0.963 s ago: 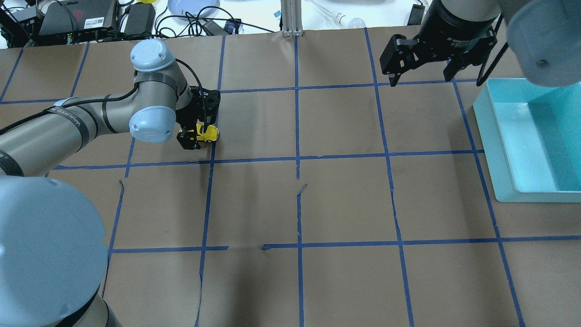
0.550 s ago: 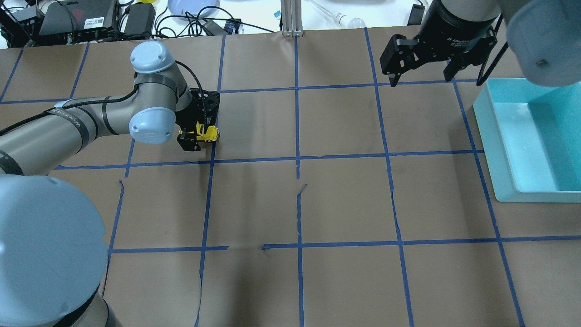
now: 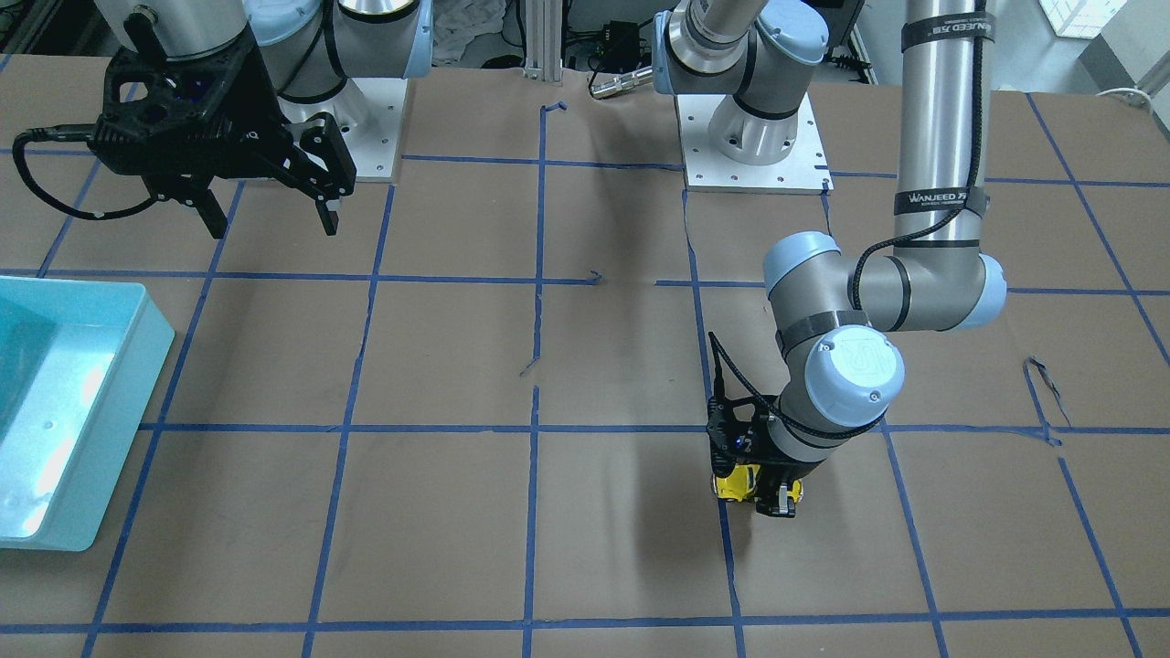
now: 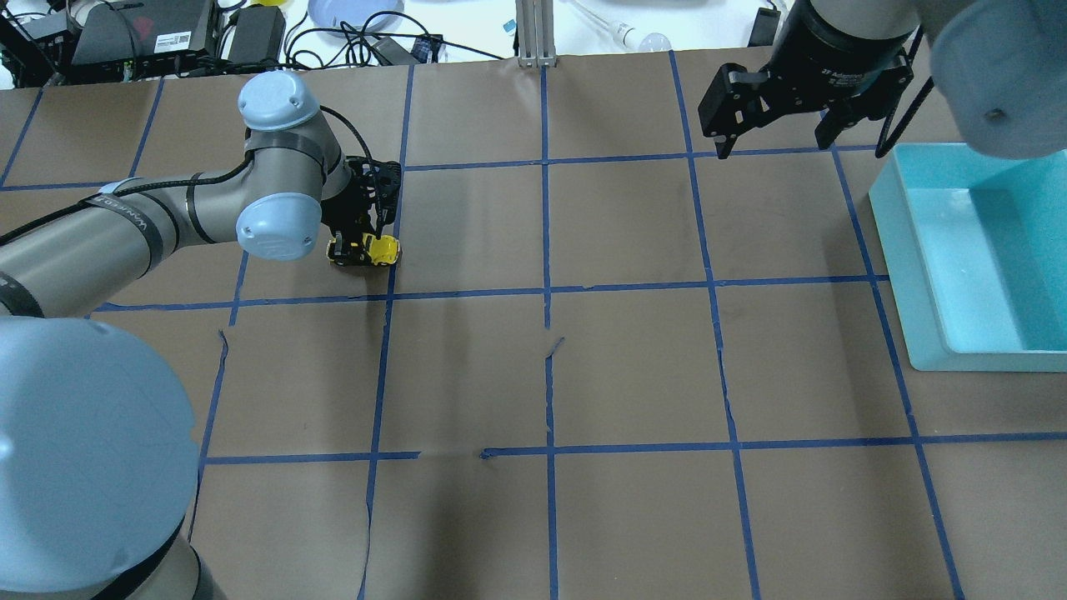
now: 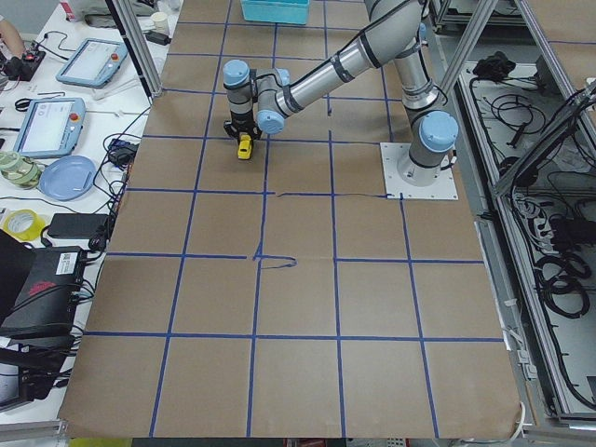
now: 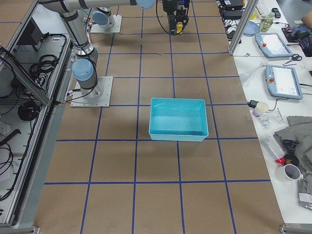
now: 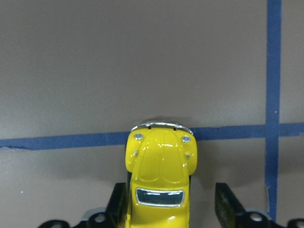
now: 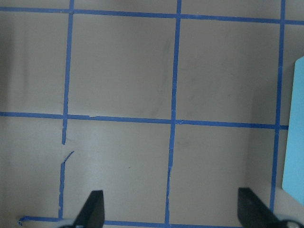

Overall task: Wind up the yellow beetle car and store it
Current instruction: 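Close the left gripper on the yellow car's rear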

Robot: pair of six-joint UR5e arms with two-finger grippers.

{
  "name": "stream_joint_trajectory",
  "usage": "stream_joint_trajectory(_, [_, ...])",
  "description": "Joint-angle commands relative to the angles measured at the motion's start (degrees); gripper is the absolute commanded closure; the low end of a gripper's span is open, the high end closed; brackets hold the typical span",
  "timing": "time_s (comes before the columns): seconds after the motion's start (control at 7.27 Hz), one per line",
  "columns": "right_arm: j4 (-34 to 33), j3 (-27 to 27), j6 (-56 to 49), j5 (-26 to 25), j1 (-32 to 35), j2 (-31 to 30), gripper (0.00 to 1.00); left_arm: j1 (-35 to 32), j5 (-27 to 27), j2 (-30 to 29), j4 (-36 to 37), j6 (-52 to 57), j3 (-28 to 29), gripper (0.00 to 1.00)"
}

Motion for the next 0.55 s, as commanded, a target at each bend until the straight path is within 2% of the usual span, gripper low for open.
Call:
stream_joint_trajectory(0.0, [0.00,0.00,0.06,0.00,-0.01,0.01,0.00,2.96,-0.03,0.03,0.01,0.69,-0.67,0.81])
stream_joint_trajectory(0.41, [0.00,0.09,0.06,0.00,0.08,0.01,0.00,7.46,0.14,-0.06,0.62,5.26,-0.94,0.82])
